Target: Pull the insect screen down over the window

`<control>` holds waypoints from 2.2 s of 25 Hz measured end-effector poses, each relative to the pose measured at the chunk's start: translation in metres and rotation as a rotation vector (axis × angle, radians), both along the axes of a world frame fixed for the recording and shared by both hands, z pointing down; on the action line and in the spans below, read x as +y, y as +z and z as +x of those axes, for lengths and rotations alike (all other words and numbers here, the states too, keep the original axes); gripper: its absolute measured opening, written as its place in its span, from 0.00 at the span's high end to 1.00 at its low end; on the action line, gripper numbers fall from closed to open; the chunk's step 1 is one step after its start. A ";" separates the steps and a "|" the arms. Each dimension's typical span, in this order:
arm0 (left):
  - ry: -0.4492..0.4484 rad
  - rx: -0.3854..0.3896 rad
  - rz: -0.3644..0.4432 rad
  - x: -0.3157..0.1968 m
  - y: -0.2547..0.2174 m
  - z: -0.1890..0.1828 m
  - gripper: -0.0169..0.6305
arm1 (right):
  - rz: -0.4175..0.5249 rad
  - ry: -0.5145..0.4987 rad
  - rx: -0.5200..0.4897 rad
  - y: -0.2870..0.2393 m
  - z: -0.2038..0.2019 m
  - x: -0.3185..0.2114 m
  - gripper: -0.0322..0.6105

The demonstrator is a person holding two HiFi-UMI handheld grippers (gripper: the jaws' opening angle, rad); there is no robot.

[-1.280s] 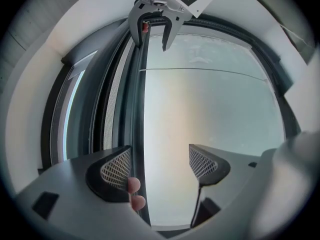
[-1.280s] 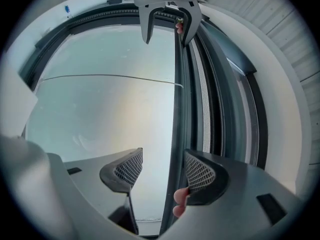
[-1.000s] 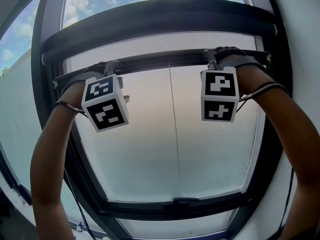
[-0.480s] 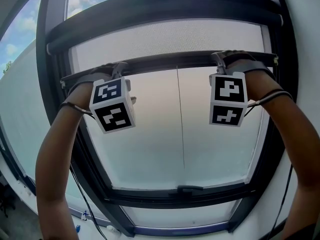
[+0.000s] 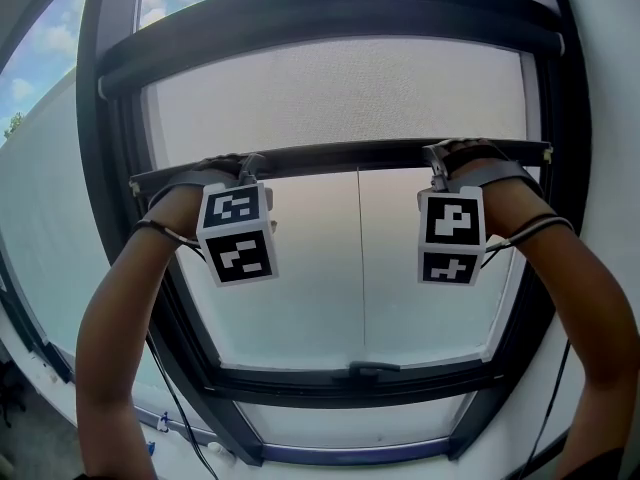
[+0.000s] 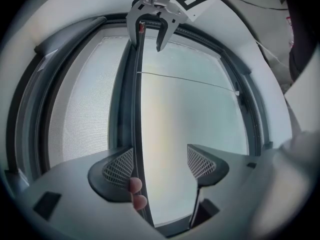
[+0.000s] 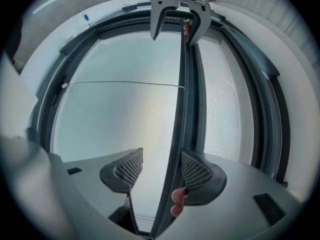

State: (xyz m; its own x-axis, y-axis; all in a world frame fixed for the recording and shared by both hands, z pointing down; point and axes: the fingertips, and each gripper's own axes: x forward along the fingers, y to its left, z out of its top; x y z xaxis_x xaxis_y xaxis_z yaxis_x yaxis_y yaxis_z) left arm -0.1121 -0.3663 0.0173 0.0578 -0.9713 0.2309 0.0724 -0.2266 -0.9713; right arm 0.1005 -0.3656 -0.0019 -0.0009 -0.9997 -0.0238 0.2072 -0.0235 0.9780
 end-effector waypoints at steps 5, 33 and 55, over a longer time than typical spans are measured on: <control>0.023 0.012 -0.034 0.001 0.021 0.001 0.45 | -0.003 -0.038 -0.001 0.021 0.001 0.000 0.57; 0.115 0.004 -0.240 0.009 0.121 0.003 0.46 | -0.201 -0.043 -0.059 0.122 0.000 0.000 0.58; 0.110 -0.024 -0.280 0.012 0.162 0.007 0.46 | -0.190 -0.125 -0.142 0.165 0.004 -0.002 0.58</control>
State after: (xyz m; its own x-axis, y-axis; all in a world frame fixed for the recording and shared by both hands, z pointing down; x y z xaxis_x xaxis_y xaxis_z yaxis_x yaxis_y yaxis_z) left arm -0.1050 -0.3543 0.1797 0.1507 -0.8576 0.4918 0.1339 -0.4752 -0.8696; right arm 0.1044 -0.3680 0.1636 -0.1352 -0.9785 0.1558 0.0742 0.1468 0.9864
